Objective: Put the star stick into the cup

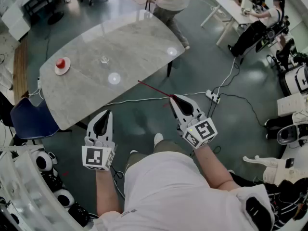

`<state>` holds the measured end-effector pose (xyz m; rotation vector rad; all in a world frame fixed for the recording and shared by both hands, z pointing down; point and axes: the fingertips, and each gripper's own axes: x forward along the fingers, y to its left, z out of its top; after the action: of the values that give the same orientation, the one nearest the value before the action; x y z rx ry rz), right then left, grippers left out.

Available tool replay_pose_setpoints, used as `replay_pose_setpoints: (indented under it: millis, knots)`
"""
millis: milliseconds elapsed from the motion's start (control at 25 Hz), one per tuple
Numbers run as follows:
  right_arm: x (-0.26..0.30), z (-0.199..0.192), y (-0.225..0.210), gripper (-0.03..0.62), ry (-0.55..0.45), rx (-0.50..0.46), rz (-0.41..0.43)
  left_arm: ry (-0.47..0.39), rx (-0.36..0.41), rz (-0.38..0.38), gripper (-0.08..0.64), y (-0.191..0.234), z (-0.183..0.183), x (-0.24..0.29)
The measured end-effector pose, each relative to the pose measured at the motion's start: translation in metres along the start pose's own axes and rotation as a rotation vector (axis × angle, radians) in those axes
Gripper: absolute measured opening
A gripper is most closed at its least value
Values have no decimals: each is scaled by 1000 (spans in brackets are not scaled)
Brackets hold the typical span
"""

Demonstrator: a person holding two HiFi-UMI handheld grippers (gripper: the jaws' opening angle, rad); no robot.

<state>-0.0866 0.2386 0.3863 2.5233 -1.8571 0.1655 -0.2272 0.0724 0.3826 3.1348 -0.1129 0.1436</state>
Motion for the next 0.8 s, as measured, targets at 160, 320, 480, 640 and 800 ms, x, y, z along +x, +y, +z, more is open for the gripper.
replay_pose_setpoints:
  millis: [160, 320, 480, 640, 800]
  knots:
    - [-3, 5, -24, 26, -5, -14, 28, 1, 46, -21, 3, -27, 6, 30]
    - [0, 10, -44, 26, -17, -59, 66, 19, 114, -34, 2, -52, 20, 63]
    - [-4, 12, -74, 26, -30, -76, 104, 59, 154, -19, 0, -77, 27, 97]
    - [-9, 12, -105, 26, -40, -63, 130, 79, 127, -2, 0, -93, 31, 124]
    - [-7, 11, -132, 26, -48, -50, 126, 110, 144, 18, 0, -94, 25, 141]
